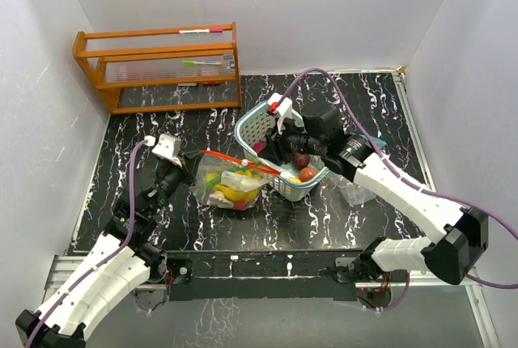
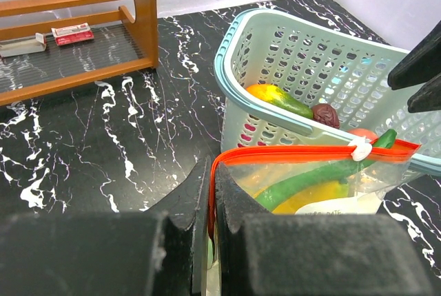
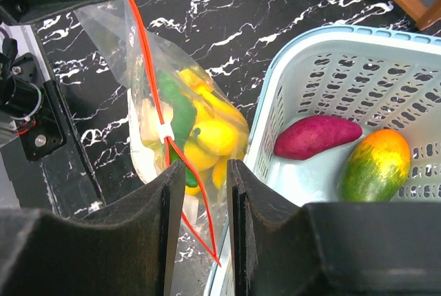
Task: Place the food in the zip-top bag and seal the zipper
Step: Zip the zipper food storage bag at the center of the board.
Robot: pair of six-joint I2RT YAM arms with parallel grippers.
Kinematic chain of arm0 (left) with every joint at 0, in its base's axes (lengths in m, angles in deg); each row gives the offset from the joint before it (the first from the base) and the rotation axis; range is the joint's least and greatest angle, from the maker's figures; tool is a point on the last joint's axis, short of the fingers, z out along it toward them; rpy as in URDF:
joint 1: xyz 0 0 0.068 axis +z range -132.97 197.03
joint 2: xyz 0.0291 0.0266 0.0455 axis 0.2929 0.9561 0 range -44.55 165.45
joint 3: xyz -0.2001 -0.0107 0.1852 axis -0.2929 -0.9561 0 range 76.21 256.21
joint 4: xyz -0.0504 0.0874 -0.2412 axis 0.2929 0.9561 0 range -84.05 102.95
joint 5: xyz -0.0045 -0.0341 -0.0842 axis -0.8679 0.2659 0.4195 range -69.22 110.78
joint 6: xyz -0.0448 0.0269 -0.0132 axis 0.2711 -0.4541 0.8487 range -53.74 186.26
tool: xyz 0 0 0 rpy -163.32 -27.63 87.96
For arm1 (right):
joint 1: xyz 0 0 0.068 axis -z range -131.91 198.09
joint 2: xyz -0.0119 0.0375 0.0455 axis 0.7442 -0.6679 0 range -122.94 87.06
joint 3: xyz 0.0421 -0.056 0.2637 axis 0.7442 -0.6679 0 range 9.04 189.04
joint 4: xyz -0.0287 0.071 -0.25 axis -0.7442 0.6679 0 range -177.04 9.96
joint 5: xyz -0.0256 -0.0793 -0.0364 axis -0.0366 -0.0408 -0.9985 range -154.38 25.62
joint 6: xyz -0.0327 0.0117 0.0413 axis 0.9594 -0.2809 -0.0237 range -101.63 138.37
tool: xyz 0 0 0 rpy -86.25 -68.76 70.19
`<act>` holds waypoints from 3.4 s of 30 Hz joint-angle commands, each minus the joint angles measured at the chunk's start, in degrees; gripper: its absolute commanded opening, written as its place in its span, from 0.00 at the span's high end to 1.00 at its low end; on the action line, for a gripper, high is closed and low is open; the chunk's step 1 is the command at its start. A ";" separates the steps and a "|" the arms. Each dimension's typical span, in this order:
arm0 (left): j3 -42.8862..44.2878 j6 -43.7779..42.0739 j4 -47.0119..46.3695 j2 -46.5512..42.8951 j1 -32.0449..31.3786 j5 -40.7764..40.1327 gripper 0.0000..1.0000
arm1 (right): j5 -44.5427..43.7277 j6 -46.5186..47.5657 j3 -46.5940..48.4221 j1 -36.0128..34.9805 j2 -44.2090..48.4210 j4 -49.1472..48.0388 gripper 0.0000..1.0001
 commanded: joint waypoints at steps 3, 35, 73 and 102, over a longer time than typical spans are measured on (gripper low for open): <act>0.21 -0.47 -1.67 -1.53 0.20 -0.16 1.00 | 3.56 0.30 -1.52 0.31 -0.81 -4.20 0.68; 0.11 -0.48 -1.67 -2.39 0.21 -0.50 1.00 | 14.46 5.25 3.91 0.26 -1.72 -2.45 0.55; 0.46 -1.08 -1.28 -3.69 0.26 -0.39 1.00 | 19.39 4.90 7.26 0.16 -14.75 -6.60 0.63; -0.22 -1.56 -3.12 -5.27 0.20 -12.79 1.00 | 13.99 6.78 -1.05 0.18 -4.19 4.15 0.92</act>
